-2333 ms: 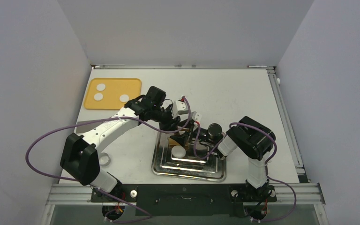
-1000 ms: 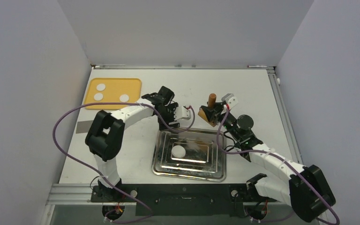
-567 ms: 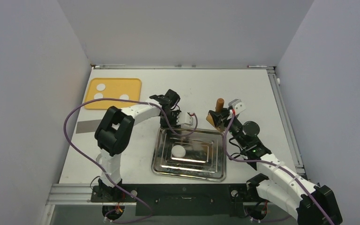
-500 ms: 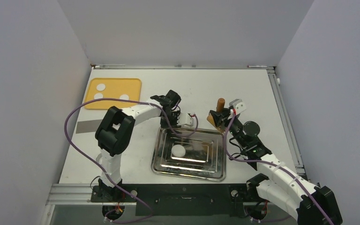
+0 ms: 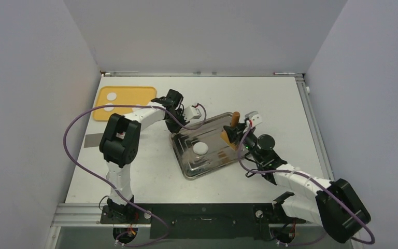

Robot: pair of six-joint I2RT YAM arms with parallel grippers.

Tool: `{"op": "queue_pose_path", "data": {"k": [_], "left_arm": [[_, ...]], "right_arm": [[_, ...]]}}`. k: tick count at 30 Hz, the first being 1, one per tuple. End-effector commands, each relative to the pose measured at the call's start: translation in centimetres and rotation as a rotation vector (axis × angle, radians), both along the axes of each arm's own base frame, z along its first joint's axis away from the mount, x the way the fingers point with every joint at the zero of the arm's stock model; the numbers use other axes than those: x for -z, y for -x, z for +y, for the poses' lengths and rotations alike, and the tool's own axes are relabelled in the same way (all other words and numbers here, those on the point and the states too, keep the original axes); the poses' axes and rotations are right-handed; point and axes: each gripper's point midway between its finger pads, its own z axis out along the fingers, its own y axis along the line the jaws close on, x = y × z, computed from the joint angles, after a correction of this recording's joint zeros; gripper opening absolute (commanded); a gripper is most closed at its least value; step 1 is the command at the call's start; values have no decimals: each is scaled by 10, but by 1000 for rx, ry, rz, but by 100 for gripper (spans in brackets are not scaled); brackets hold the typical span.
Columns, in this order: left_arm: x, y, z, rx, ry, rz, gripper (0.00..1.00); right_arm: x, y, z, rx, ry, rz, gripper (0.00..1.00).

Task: Roll out the dumpling wrappers from the dough
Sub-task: Flatten out the dough on the work surface.

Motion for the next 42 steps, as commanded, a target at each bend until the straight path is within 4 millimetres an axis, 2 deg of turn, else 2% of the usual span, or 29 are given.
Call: {"op": "queue_pose_path", "data": {"k": [1, 3, 6, 8, 10, 14, 17, 24, 26, 28, 30, 35, 37, 42], "left_arm": [[26, 12, 11, -94, -1, 91, 0], [30, 27, 14, -107, 0, 147, 0], [35, 40, 15, -112, 15, 172, 0], [37, 43, 14, -126, 23, 187, 0], [39, 44, 13, -139, 27, 201, 0], [45, 49, 8, -144, 50, 229, 0], [49, 49, 9, -164, 49, 230, 0], [49, 48, 10, -168, 55, 209, 0], [50, 49, 11, -168, 51, 212, 0], [51, 49, 11, -165, 51, 212, 0], [50, 49, 11, -164, 53, 208, 0], [51, 49, 11, -165, 50, 211, 0], [51, 49, 11, -165, 50, 212, 0], [51, 48, 11, -164, 50, 211, 0]], "right_arm": [[-29, 5, 47, -105, 14, -162, 8], [-28, 8, 63, -160, 4, -185, 8], [-27, 2, 78, -195, -55, -174, 8], [-32, -1, 91, -230, -97, -195, 8], [-24, -3, 103, -250, -114, -210, 8], [-26, -1, 126, -313, -177, -248, 8], [-11, 3, 140, -343, -148, -233, 8], [61, 2, 118, -255, 6, -100, 8], [77, -2, 104, -205, 35, -80, 8], [82, -6, 90, -168, 25, -63, 8], [88, -8, 88, -164, 46, -44, 8], [116, 14, 110, -253, 125, 22, 8], [123, 18, 113, -257, 138, 47, 8], [123, 13, 111, -241, 183, 54, 8]]}}
